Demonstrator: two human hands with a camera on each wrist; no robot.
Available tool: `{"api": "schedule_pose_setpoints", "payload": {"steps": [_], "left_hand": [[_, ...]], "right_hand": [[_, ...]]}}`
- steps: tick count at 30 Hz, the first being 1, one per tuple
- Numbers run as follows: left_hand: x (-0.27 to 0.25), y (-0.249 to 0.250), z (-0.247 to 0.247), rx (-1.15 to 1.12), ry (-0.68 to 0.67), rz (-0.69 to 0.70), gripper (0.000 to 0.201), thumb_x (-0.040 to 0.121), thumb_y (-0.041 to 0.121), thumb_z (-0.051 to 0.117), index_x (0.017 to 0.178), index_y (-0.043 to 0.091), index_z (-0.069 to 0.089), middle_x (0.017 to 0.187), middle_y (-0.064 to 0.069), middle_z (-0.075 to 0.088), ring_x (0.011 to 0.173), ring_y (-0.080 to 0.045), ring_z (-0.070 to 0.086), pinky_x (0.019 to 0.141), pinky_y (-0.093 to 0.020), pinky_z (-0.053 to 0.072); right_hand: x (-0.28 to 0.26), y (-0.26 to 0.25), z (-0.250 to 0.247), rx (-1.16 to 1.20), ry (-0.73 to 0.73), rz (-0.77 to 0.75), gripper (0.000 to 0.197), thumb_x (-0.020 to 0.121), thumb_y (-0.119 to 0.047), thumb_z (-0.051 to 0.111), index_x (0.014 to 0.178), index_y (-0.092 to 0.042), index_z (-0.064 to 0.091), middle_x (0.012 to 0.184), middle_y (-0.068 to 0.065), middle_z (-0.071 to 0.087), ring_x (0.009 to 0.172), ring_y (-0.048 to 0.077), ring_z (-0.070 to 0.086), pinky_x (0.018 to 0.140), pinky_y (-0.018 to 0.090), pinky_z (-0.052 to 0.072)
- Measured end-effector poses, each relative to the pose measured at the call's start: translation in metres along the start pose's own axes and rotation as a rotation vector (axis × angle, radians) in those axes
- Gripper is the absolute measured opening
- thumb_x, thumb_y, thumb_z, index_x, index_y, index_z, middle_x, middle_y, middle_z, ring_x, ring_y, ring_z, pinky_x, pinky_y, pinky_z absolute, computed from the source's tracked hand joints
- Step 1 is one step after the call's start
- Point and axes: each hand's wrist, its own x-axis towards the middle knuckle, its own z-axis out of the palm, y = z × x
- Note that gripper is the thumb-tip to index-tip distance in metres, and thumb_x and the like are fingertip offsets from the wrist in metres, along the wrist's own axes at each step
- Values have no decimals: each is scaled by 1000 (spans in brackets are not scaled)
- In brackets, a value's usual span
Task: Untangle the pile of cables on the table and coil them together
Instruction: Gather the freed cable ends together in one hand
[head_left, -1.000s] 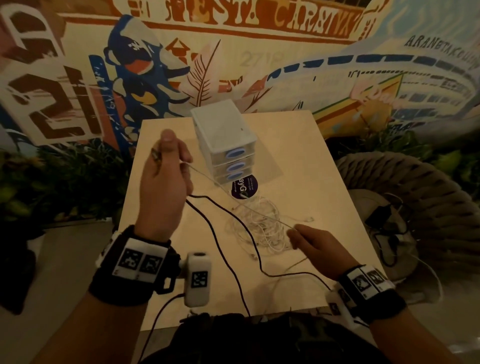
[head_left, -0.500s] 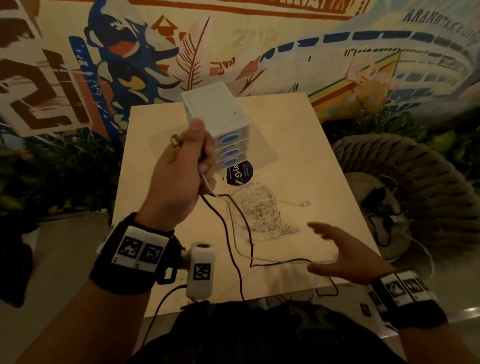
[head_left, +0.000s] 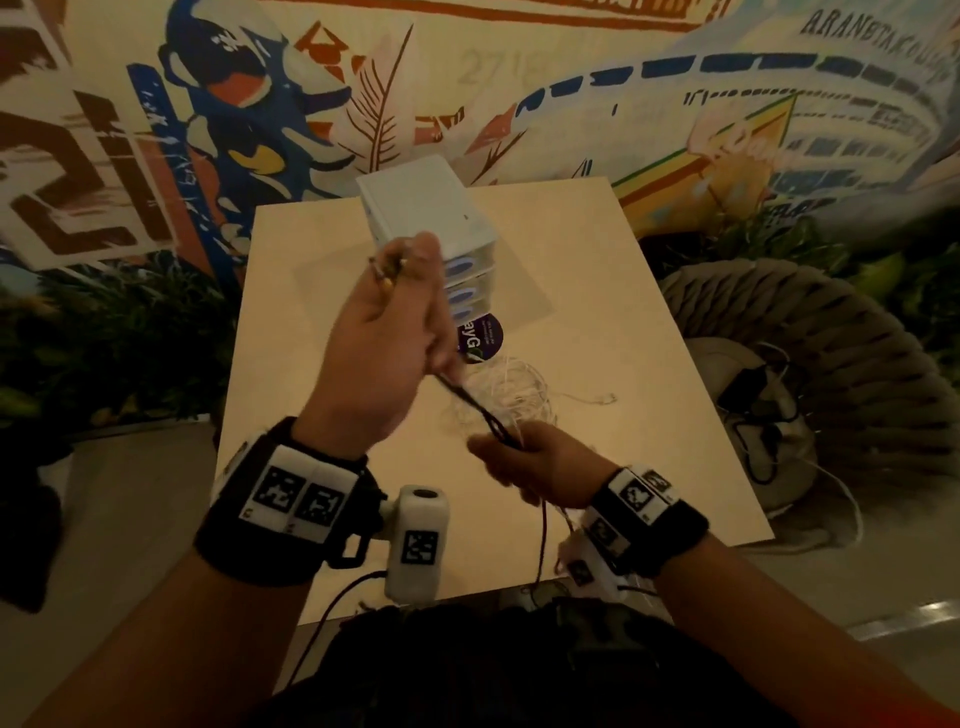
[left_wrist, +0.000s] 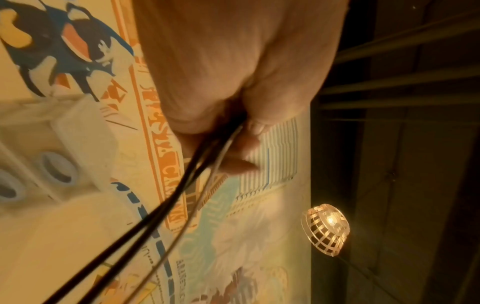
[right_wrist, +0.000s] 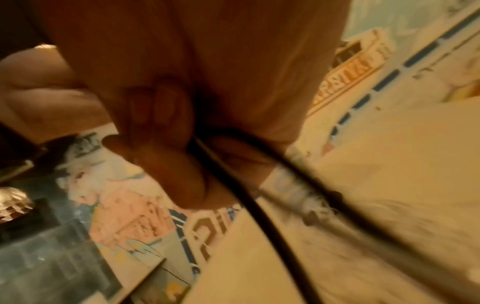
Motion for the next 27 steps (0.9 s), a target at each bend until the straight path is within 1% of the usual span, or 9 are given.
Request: {"api": "schedule_pose_setpoints", "payload": {"steps": [2,4,7,11,14,17,20,23,27], "left_hand": [[1,7,-20,-48,88,-23,31,110,40,39,86,21,45,60,3,33,47,-12,26,41,-24,30],[4,15,-38,-96,210,-29,34,108,44,41,80,25,45,61,5,33,48,-10,23,42,-24,23],[7,19,-57,-133,341,-41,39,108,43,42,73,27,44,60,5,30,49,-10,19,44,-26,19],[9,18,-66,-132,387,-15,40,107,47,44,72,27,45,60,5,30,49,-10,18,42,-24,20],[15,22,-70,-145,392,-5,41,107,49,41,72,27,44,58,6,29,48,-9,17,41,-24,20],[21,26,-68,-110,376,16,42,109,48,37,72,27,40,57,6,28,46,-8,18,40,-23,21],[21,26,-62,40,332,91,34,108,42,43,77,27,42,57,7,31,43,-6,23,40,-22,23],[13,25,-51,247,140,113,21,100,39,60,84,29,49,63,9,43,44,-5,33,41,-23,29],[-5,8,-23,642,-182,67,19,92,39,70,88,24,59,71,2,65,57,-12,58,55,-23,52]], "right_hand": [[-12,41,0,-90,27,158,51,93,-65,54,68,-20,50,59,-3,45,55,19,44,59,31,40],[-31,88,1,-173,34,297,52,91,-67,52,65,-22,49,54,-7,44,51,16,46,58,28,40],[-70,153,2,-207,62,423,57,85,-75,49,60,-24,47,50,-6,47,48,14,51,58,29,42],[-112,224,12,-243,85,548,75,76,-90,41,71,-18,61,51,-6,50,49,6,50,56,24,39],[-128,265,27,-269,105,626,74,65,-97,34,62,-24,52,58,-4,51,52,7,50,57,25,35],[-129,271,43,-224,129,735,59,85,-75,49,67,-20,60,66,2,58,61,12,54,59,25,37],[-120,262,51,-232,93,711,48,95,-55,59,89,-9,73,81,10,72,79,21,69,67,28,42],[-106,221,42,-245,73,558,31,94,-46,64,71,-27,58,62,-9,55,60,0,56,64,26,41],[-93,152,17,-196,176,311,26,92,-37,70,76,-37,49,65,-15,51,56,-5,50,61,17,40]]}}
